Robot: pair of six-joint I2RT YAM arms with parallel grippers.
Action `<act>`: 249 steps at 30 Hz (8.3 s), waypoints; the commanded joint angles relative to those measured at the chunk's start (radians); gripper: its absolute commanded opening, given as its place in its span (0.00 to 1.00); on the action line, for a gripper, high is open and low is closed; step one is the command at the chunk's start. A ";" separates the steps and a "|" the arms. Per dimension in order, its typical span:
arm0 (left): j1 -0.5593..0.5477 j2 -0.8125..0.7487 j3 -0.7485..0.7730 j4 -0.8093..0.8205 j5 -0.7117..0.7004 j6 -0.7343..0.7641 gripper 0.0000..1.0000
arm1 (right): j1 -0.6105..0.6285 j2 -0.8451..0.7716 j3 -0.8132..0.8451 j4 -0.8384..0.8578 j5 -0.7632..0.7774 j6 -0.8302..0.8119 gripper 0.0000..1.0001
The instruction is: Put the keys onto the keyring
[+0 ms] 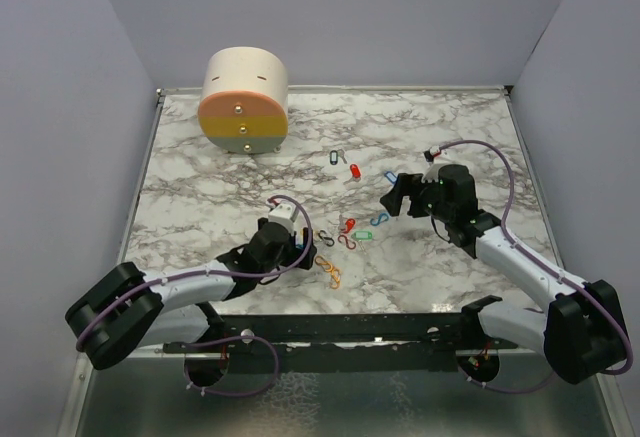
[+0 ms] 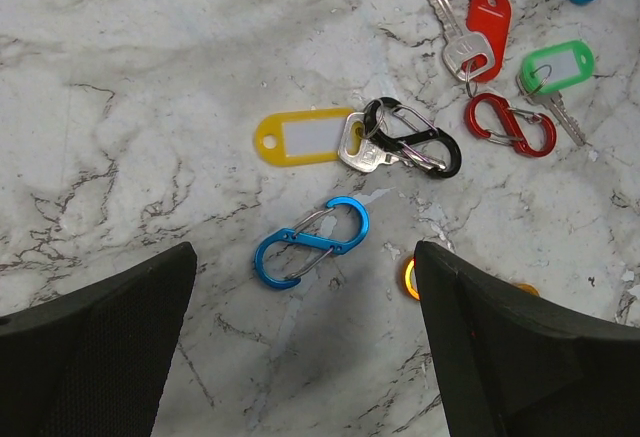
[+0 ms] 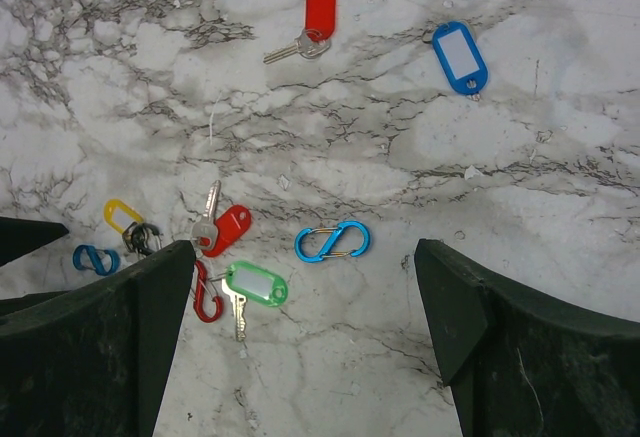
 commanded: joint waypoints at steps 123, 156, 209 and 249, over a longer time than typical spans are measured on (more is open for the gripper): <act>-0.313 0.021 0.281 -0.332 -0.600 -0.034 0.00 | 0.063 0.090 0.054 -0.046 0.030 -0.034 0.82; -0.163 0.099 0.346 -0.135 -0.431 0.089 0.00 | 0.081 0.686 0.571 -0.189 0.340 0.075 0.46; -0.095 0.126 0.321 -0.093 -0.366 0.104 0.00 | 0.005 0.836 0.686 -0.181 0.308 0.080 0.19; -0.092 0.120 0.312 -0.091 -0.363 0.101 0.00 | -0.004 0.682 0.582 -0.207 0.426 0.054 0.30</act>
